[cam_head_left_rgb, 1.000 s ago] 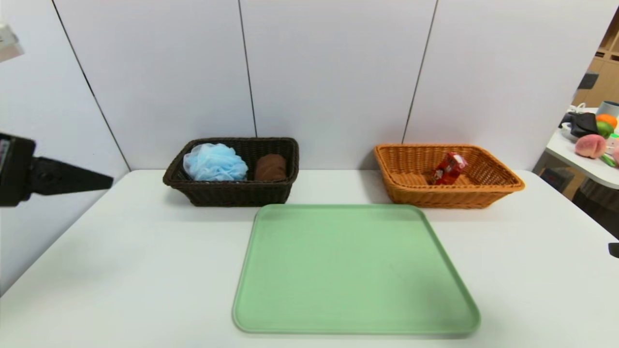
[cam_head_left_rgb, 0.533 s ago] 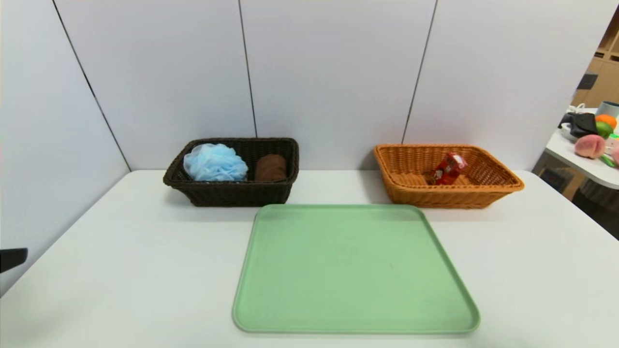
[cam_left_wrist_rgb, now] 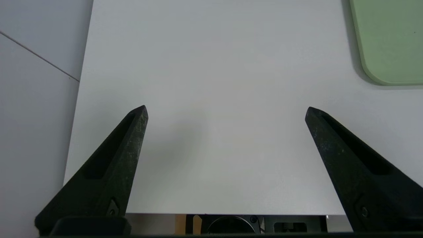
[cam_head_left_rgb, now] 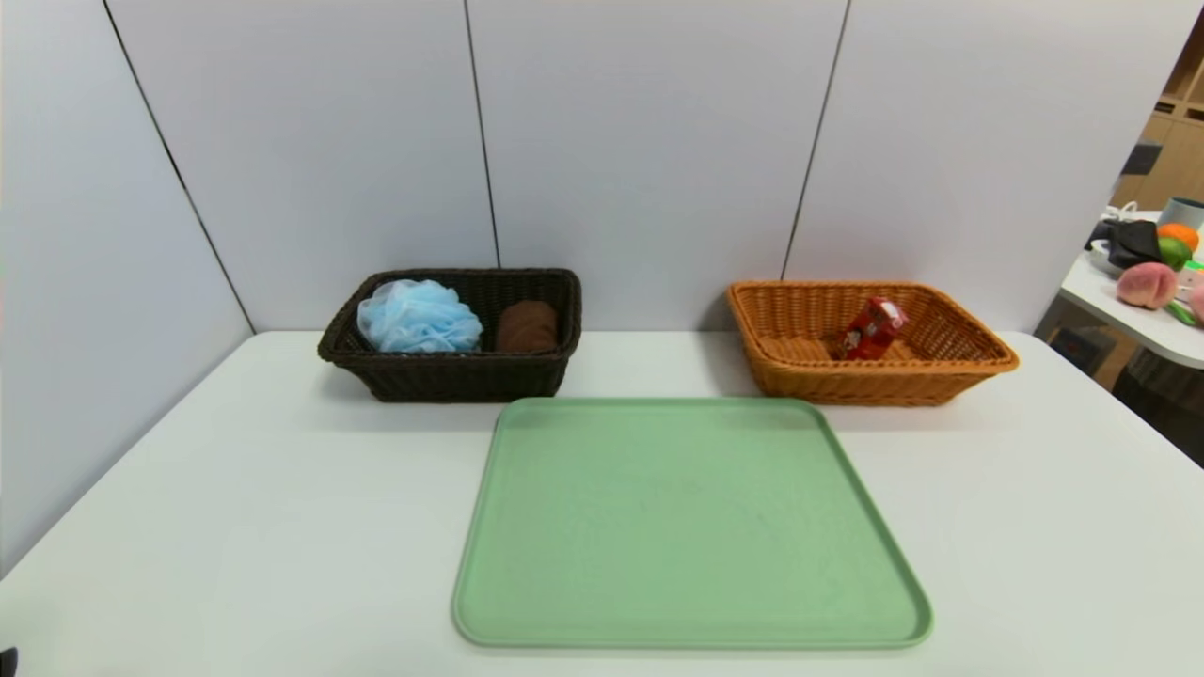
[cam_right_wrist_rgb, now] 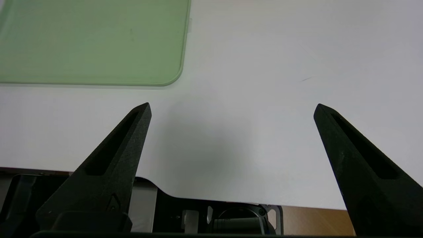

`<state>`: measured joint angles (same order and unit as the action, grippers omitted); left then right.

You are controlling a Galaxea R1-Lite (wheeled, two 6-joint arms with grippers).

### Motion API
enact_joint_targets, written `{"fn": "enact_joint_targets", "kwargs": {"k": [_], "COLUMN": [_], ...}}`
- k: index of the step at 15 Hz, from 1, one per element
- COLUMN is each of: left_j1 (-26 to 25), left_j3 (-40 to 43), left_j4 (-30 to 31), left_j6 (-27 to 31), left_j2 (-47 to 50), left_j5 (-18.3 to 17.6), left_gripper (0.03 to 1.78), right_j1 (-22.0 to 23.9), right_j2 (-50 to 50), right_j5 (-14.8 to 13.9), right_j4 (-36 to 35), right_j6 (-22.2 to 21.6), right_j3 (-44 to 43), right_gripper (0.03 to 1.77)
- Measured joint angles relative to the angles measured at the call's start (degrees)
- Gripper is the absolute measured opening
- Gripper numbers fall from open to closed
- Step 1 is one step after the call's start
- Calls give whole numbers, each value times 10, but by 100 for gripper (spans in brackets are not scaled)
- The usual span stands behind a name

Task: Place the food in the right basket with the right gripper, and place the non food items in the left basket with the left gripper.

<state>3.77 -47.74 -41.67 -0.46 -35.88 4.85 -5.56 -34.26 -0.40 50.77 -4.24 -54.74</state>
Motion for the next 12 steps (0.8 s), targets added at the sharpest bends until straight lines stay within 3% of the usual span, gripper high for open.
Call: {"fn": "enact_joint_targets", "kwargs": {"k": [5,9,12], "left_j1": [-11,-12,-15], "left_j3": [85,147,183], "left_j4": [9,56,106], "left_j6": [1,4,4], "left_j2": [103,172,203], "left_j5": [-36,-59,-79], "left_gripper": [169,169,169], "right_j1": [17,25,28], "right_j2": [79,149,181], "right_j5": [14,19,43], "right_j4": [2,-5,-38], "right_j6": [21,36,36], "right_j3": [52,82,88], "right_gripper": [170,170,170]}}
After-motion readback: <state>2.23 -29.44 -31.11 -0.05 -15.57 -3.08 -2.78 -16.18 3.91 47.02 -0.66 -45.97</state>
